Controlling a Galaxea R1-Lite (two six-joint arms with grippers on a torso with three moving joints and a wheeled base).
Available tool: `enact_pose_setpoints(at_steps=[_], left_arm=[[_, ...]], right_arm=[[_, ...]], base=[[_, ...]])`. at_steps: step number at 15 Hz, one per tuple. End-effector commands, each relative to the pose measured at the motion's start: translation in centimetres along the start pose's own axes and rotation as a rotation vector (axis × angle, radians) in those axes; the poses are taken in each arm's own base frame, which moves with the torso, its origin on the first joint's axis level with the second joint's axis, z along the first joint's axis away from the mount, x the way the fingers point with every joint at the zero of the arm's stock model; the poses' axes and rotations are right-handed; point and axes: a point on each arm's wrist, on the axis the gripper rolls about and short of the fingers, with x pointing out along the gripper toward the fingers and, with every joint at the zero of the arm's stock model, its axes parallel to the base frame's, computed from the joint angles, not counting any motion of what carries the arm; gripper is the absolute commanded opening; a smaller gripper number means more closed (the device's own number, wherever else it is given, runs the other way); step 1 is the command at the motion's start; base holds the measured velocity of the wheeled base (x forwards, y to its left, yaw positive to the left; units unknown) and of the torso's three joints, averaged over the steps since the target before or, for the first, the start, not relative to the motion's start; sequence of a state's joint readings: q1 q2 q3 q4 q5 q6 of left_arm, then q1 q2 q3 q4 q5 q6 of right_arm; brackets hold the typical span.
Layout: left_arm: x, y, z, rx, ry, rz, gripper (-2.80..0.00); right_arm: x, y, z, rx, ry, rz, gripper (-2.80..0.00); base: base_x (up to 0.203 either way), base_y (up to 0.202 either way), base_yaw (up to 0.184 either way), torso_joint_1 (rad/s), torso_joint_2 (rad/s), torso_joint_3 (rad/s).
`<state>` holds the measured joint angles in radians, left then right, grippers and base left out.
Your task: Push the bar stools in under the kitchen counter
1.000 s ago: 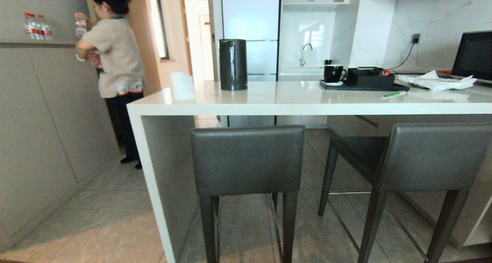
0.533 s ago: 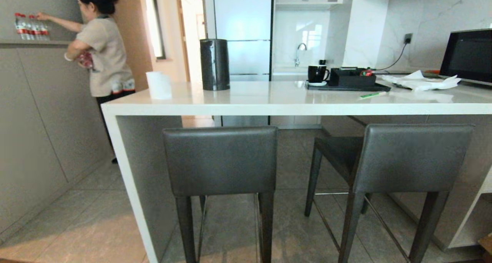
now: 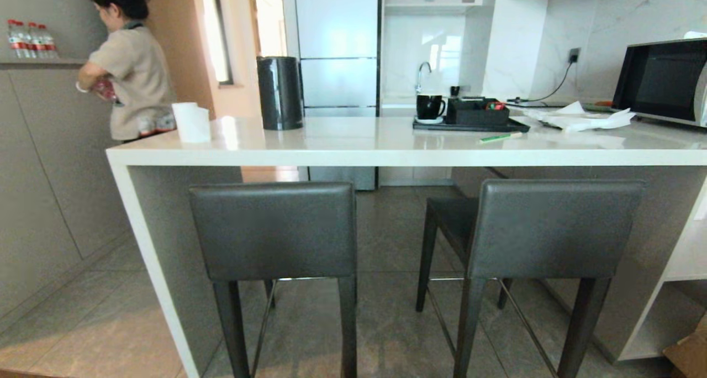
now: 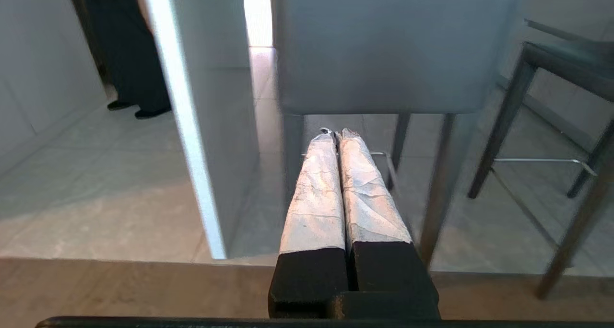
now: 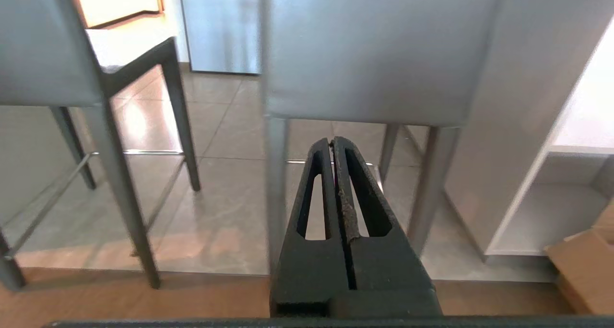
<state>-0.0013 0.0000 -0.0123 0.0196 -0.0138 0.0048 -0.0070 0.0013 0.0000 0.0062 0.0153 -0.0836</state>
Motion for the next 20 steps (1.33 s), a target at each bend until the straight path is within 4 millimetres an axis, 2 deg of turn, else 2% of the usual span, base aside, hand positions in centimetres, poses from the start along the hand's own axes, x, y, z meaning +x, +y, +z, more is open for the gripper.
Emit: enact_pose_setpoints(at_steps=[1,3,20], left_arm=[[0.01,0.0,0.0,-0.004,0.002,0.0,-2.8],[0.01,0.01,0.01,-0.019,0.0,0.005,-2.8],[0.01,0.02,0.01,-0.019,0.0,0.007,-2.8]], right_arm=[[0.0,0.0,0.0,-0.001,0.0,-0.001,-2.8],[0.0,0.0,0.02,0.001,-0.001,-0.001,-2.8],[0.0,0.0,0.0,0.001,0.0,0.001,-2.8]], base=[[0.0,-0.193,0.002,0.002,0.0,-0.001],[0.0,-0.144,0.003,0.002,0.0,0.002],[0.0,0.0,0.0,0.0,0.0,0.0]])
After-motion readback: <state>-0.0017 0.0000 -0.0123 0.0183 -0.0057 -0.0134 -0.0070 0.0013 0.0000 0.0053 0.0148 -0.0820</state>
